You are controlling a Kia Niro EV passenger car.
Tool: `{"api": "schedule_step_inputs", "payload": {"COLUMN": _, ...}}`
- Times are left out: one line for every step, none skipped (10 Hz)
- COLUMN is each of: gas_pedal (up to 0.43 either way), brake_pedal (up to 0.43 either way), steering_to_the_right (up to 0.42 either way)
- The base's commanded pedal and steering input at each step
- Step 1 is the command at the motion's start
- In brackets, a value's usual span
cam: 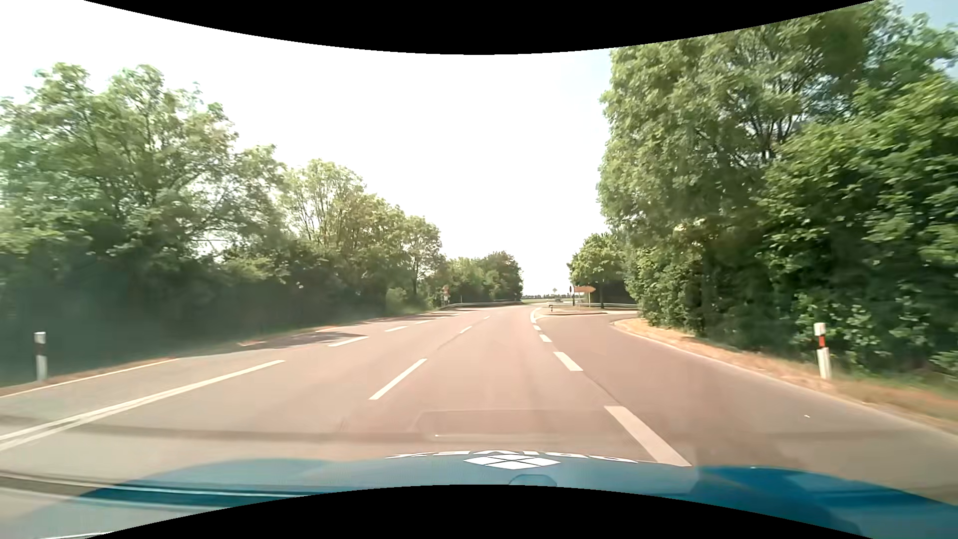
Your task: Follow the waypoints while adhering to traffic rules and regulations
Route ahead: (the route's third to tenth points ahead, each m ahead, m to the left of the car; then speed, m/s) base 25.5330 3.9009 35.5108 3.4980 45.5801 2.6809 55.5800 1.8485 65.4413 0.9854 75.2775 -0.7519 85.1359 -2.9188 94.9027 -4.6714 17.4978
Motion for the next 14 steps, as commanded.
{"api": "schedule_step_inputs", "payload": {"gas_pedal": 0.189, "brake_pedal": 0.000, "steering_to_the_right": 0.006}}
{"api": "schedule_step_inputs", "payload": {"gas_pedal": 0.189, "brake_pedal": 0.000, "steering_to_the_right": 0.007}}
{"api": "schedule_step_inputs", "payload": {"gas_pedal": 0.189, "brake_pedal": 0.000, "steering_to_the_right": 0.010}}
{"api": "schedule_step_inputs", "payload": {"gas_pedal": 0.189, "brake_pedal": 0.000, "steering_to_the_right": 0.012}}
{"api": "schedule_step_inputs", "payload": {"gas_pedal": 0.189, "brake_pedal": 0.000, "steering_to_the_right": 0.012}}
{"api": "schedule_step_inputs", "payload": {"gas_pedal": 0.189, "brake_pedal": 0.000, "steering_to_the_right": 0.012}}
{"api": "schedule_step_inputs", "payload": {"gas_pedal": 0.189, "brake_pedal": 0.000, "steering_to_the_right": 0.012}}
{"api": "schedule_step_inputs", "payload": {"gas_pedal": 0.189, "brake_pedal": 0.000, "steering_to_the_right": 0.012}}
{"api": "schedule_step_inputs", "payload": {"gas_pedal": 0.189, "brake_pedal": 0.000, "steering_to_the_right": 0.010}}
{"api": "schedule_step_inputs", "payload": {"gas_pedal": 0.189, "brake_pedal": 0.000, "steering_to_the_right": 0.010}}
{"api": "schedule_step_inputs", "payload": {"gas_pedal": 0.177, "brake_pedal": 0.000, "steering_to_the_right": 0.009}}
{"api": "schedule_step_inputs", "payload": {"gas_pedal": 0.177, "brake_pedal": 0.000, "steering_to_the_right": 0.009}}
{"api": "schedule_step_inputs", "payload": {"gas_pedal": 0.177, "brake_pedal": 0.000, "steering_to_the_right": 0.009}}
{"api": "schedule_step_inputs", "payload": {"gas_pedal": 0.177, "brake_pedal": 0.000, "steering_to_the_right": 0.009}}
